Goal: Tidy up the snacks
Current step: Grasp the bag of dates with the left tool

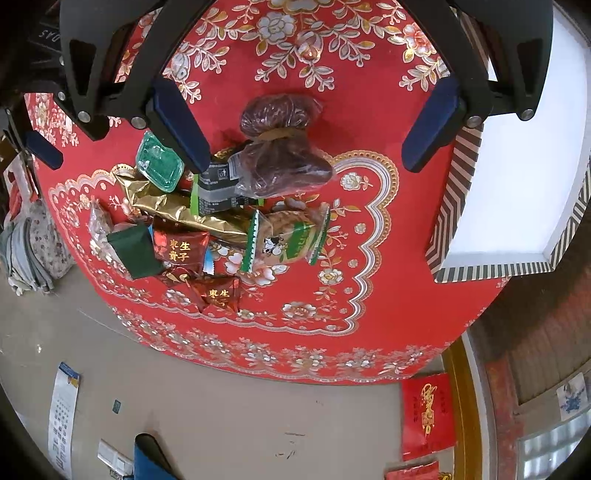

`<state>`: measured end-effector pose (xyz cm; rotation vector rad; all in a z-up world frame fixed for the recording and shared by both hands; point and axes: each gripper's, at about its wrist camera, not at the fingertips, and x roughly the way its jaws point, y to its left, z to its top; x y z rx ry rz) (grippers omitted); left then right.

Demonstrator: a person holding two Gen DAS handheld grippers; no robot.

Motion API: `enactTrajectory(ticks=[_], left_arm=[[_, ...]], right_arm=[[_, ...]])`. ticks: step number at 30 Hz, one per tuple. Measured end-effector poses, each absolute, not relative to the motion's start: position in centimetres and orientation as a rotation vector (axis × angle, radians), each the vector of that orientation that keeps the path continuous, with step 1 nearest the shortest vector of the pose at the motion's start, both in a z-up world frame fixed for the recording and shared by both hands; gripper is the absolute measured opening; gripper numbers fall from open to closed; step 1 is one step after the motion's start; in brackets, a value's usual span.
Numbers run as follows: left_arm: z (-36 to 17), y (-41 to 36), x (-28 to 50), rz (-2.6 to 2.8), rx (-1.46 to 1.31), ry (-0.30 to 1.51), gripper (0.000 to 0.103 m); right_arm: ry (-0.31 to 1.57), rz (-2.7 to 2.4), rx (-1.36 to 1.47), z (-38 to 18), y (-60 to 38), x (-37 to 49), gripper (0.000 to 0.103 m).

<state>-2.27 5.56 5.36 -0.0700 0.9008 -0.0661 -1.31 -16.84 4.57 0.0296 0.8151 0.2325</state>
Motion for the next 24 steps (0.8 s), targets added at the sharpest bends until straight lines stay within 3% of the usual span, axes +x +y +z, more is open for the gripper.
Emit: enactTrajectory(ticks=[24], left_arm=[[4.58, 5.58, -2.05, -0.058, -0.079, 0.92, 0.103]], right_arm=[[0.833, 0.24, 0.026, 3.91, -16.4, -1.25, 0.102]])
